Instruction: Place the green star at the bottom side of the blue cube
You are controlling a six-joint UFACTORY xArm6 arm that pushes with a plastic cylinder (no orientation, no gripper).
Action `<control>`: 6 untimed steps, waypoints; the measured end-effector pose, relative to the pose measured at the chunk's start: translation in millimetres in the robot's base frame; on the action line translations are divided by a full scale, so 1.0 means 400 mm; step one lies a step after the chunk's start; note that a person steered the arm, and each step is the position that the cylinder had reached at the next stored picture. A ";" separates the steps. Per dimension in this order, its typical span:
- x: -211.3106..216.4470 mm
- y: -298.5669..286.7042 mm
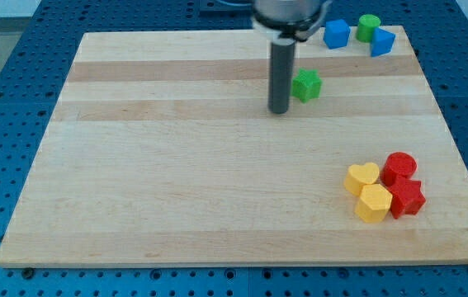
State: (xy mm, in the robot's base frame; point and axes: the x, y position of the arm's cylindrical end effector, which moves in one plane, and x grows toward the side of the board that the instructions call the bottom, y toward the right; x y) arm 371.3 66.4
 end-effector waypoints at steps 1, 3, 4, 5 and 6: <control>-0.161 0.075; -0.071 0.076; 0.015 0.083; -0.010 0.150; -0.110 0.154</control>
State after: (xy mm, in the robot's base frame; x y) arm 327.3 127.9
